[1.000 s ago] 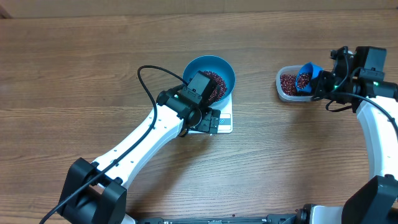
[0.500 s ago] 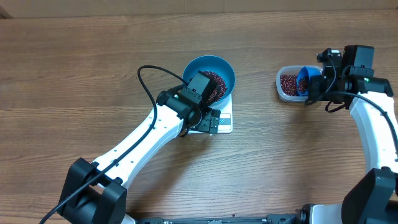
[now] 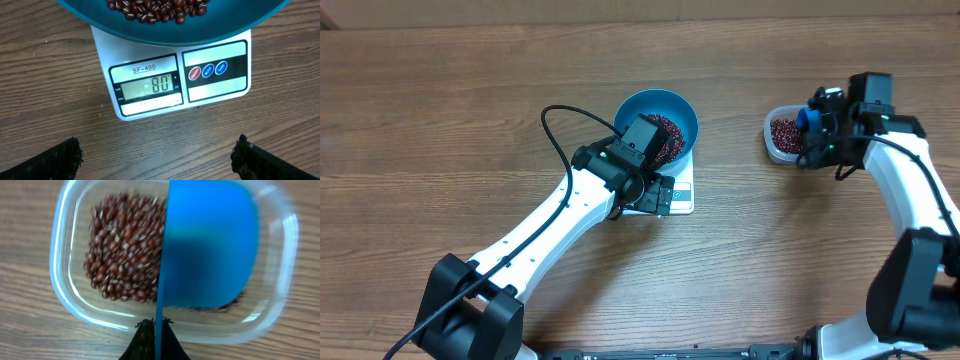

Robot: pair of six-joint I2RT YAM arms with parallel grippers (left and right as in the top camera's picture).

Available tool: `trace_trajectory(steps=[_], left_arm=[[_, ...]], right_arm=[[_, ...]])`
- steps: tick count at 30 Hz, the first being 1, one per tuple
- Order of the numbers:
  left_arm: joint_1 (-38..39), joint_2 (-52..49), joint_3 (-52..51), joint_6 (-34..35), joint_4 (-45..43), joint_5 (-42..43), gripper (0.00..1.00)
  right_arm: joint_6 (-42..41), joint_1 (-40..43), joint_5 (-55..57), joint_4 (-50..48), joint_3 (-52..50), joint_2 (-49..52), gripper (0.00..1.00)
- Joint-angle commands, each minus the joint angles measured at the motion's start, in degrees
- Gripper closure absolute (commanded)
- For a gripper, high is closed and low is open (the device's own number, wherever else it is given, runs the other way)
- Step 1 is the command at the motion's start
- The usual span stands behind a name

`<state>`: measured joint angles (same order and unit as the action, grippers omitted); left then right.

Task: Scoop item into bowl and weigh 150g on scale
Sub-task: 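Push the blue scoop through the beans in the tub with the right gripper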

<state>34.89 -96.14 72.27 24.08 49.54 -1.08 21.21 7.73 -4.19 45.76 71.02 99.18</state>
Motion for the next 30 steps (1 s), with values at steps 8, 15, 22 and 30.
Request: trace_trajectory(steps=[8,15,22,30], left_arm=[[0.4,-0.3,0.6,0.8,-0.1,0.1,0.00],[0.4,-0.3,0.6,0.8,-0.1,0.1,0.00],[0.4,-0.3,0.6,0.8,-0.1,0.1,0.00],[0.4,-0.3,0.6,0.8,-0.1,0.1,0.00]], right_arm=[[-12.0,-0.9,-7.8,-2.1,1.6,3.0,0.96],[-12.0,-0.9,-7.8,-2.5,2.2,3.0,0.65],[-13.0,-0.9,-4.6,-2.0,3.7,2.4,0.58],[-13.7,-0.9,-3.3,-2.6,3.7,2.4,0.84]])
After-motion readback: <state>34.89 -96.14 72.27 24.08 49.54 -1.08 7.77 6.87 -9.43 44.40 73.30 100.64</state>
